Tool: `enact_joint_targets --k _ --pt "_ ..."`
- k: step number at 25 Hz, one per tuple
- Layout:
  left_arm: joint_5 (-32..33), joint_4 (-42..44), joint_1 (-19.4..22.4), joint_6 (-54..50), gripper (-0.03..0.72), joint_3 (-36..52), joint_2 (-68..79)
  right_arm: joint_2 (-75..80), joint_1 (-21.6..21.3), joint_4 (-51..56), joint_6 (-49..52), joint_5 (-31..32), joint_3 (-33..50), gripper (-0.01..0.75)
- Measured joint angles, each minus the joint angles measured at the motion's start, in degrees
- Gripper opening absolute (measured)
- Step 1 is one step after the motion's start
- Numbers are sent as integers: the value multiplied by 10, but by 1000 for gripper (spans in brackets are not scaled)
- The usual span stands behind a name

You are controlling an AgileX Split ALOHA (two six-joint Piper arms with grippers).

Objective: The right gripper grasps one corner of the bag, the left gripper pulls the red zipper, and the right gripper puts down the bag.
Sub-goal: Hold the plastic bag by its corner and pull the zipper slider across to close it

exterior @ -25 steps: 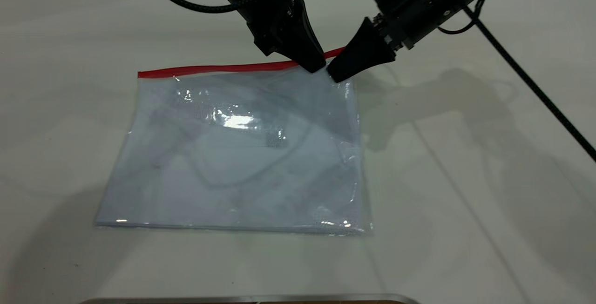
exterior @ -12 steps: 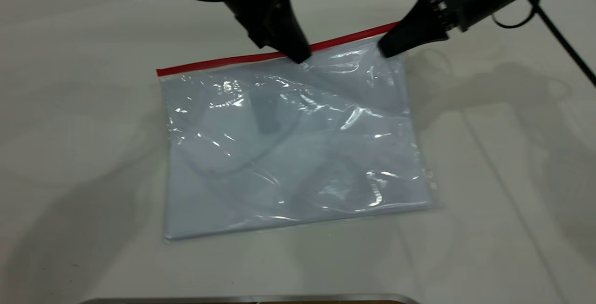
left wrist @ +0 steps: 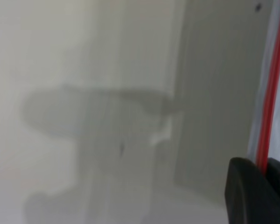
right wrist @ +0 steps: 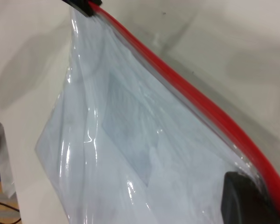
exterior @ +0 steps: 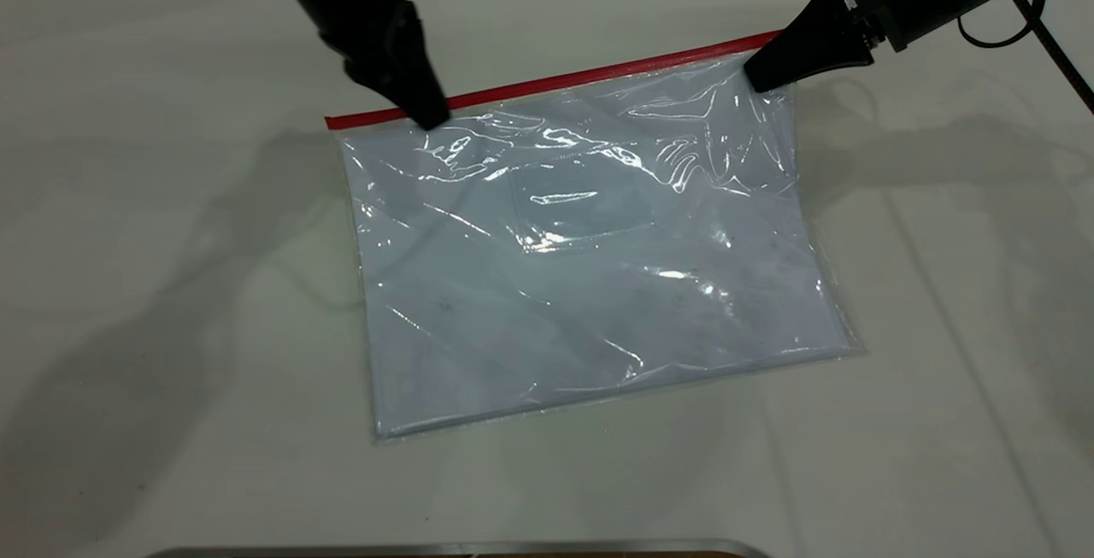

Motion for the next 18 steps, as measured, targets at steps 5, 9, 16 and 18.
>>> enact_joint_targets --k 5,9,16,18 --pt "9 50 19 -26 45 0 0 0 0 1 11 -18 0 32" --pt "13 85 24 -36 45 0 0 0 0 1 16 -22 0 33" --pt "12 96 24 -37 48 0 0 0 2 6 21 -31 0 63" --pt "11 100 24 -37 61 0 0 0 2 6 22 -36 0 112"
